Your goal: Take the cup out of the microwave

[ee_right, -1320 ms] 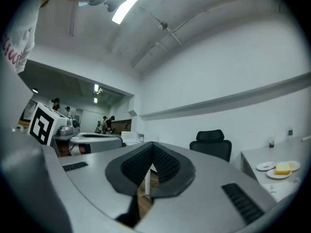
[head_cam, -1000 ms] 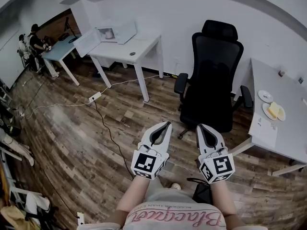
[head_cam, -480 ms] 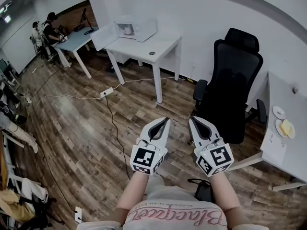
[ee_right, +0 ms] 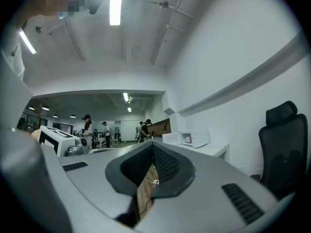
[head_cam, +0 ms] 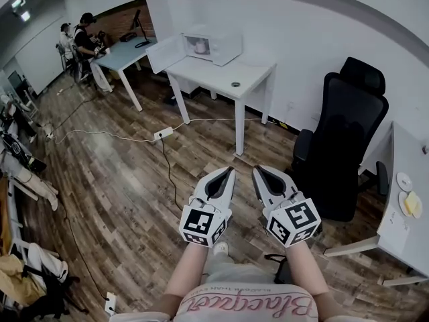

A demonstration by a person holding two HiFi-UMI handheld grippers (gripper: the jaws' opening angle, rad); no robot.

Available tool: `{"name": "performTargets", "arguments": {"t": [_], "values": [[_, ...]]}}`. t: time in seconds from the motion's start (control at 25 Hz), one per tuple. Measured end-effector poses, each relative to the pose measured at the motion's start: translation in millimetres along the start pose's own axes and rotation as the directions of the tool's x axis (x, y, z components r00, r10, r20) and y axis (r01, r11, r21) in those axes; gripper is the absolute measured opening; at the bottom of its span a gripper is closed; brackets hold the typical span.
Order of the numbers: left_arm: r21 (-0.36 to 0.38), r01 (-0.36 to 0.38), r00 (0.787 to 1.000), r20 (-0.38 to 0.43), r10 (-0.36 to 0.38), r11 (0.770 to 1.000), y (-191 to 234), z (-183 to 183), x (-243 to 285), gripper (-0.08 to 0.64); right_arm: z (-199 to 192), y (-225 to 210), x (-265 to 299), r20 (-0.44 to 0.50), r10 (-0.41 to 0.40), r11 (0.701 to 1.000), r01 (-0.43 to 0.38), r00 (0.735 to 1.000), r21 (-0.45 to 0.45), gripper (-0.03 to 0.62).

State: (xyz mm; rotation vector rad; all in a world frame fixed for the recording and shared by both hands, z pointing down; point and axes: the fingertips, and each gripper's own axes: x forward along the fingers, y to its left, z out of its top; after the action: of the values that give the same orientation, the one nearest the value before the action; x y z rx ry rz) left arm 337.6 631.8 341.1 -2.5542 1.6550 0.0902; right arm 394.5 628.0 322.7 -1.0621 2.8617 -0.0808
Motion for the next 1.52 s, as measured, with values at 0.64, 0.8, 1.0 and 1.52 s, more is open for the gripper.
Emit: {"name": "performTargets", "arguments": {"t": [0.64,0.8,1.0,1.52], "values": [[-0.023,-0.027,0.999,-0.027,0.026,0.999,135,-15,20,0.003,-34,25,132,-0.066,0.030,0.996,-0.035,0.997,-0.086,0.011],[-0.010,-0.037,0.998,-0.052,0.036,0.999,165,-22,26,0.004,-36,25,159,-0.058,0.017,0.997,-0.021,0.998,-0.076,0.011],[-0.016,-0.022,0.998,-0.064,0.021,1.000,190,-23,27,0.005,-36,35,185,-0.050,0.013,0.997,-0.017,0.999,-0.073,0.011],[-0.033,-0.080,0.996,-0.044,0.079,0.996,226,-22,23,0.005,-25,47,219,-0.047,0.045,0.986,-0.052,0.998,-0.159,0.011]]}}
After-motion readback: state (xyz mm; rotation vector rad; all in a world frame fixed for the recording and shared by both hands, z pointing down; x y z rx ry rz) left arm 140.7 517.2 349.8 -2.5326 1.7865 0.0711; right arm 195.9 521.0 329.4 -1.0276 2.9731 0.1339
